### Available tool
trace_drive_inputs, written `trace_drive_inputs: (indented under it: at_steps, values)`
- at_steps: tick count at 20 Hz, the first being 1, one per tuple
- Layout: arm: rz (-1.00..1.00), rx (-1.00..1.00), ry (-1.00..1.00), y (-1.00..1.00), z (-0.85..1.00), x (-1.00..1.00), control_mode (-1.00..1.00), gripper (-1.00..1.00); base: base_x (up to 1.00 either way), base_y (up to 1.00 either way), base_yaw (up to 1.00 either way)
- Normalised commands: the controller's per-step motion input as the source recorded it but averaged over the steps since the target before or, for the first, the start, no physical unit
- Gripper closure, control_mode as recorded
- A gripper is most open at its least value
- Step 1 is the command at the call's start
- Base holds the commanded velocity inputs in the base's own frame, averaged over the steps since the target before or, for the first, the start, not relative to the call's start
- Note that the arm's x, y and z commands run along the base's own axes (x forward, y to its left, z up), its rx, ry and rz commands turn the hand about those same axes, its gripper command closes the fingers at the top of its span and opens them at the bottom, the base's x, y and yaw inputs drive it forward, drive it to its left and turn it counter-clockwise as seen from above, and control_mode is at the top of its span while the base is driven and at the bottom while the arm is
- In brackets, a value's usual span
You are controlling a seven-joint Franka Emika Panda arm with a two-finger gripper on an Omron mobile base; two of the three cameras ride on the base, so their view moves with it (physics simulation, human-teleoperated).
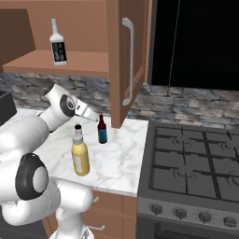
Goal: Sort all alcoholic drinks to one cabinet, and non-alcoholic drinks to the other.
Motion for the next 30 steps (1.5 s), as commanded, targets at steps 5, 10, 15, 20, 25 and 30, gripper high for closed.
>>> trace_drive_inputs:
  at_steps: [5,10,15,20,25,30]
  values:
    - [0.14,0.08,0.11,-0.02,-0.02,0.00,-1.00,-1.00,0.00,0.00,0.00]
    - [0.13,0.09,0.07,0.00,-0.13,0.01,-1.00,-1.00,0.00,0.00,0.00]
    - [0.11,0.15,0.00,0.00,-0.15,0.09,-1.00,-1.00,0.00,0.00,0.00]
    - [0.06,0.11,0.00,0.00,-0.12,0.08,-1.00,-1.00,0.00,0.00,0.00]
    - [0.01,0.02,-0.04,0.00,-0.06,0.00,-1.00,-1.00,0.00,0.00,0.00]
    - [0.02,0.00,-0.08,0.00,0.00,0.00,-1.00,-1.00,0.00,0.00,0.00]
